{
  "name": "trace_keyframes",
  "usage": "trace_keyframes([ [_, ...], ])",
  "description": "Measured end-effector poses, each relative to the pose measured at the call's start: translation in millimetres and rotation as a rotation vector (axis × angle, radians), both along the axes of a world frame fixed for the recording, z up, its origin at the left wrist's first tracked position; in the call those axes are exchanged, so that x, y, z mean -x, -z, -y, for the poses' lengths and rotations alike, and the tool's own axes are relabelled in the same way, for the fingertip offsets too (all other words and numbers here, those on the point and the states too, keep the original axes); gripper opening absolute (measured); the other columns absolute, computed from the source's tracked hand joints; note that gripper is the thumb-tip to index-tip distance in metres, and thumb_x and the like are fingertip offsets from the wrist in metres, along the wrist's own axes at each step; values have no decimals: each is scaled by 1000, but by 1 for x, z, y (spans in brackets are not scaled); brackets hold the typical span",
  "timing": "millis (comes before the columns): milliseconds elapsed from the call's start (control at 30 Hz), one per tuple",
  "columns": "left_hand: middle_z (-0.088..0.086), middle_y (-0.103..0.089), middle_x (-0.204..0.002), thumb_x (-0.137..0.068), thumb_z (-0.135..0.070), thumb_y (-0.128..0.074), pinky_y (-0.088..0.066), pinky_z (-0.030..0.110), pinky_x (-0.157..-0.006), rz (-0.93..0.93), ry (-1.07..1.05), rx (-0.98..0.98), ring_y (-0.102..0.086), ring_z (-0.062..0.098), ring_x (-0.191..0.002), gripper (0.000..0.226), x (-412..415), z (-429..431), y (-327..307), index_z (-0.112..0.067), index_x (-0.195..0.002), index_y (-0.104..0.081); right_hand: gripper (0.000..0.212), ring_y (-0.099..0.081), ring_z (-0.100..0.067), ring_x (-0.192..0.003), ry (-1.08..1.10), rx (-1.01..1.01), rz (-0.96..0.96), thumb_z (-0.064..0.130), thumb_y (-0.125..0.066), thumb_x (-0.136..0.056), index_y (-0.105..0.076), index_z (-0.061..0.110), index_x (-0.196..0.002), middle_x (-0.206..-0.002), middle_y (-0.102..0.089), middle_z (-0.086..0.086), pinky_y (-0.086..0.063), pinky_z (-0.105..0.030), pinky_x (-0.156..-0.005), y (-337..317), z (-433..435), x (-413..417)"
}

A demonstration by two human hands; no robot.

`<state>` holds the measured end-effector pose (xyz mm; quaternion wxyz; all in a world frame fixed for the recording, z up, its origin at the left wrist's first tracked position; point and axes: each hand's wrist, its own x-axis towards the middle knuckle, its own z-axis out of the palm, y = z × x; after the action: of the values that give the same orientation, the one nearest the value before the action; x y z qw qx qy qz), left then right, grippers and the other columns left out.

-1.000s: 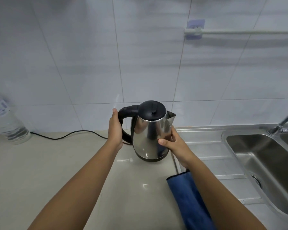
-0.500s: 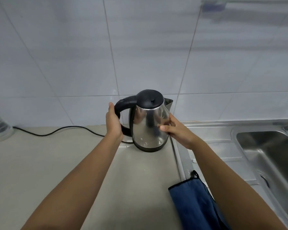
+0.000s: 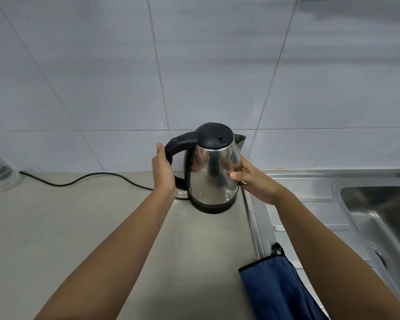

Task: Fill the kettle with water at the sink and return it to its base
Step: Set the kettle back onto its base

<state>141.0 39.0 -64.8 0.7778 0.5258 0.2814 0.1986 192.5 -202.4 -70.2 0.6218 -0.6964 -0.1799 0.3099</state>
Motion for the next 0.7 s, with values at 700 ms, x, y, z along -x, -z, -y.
trace_keyframes([
  [700,-3,-53,-113,-94,-60,-13,-29,34,-86,-231,118,-407,-45,17,-103,64,28,3,-4,-20,-131,-48,44,-54,1,-120,238,70,-26,45,-60,-98,-44,57,-137,-139,-55,19,-36,-30,-100,17,-5,49],
])
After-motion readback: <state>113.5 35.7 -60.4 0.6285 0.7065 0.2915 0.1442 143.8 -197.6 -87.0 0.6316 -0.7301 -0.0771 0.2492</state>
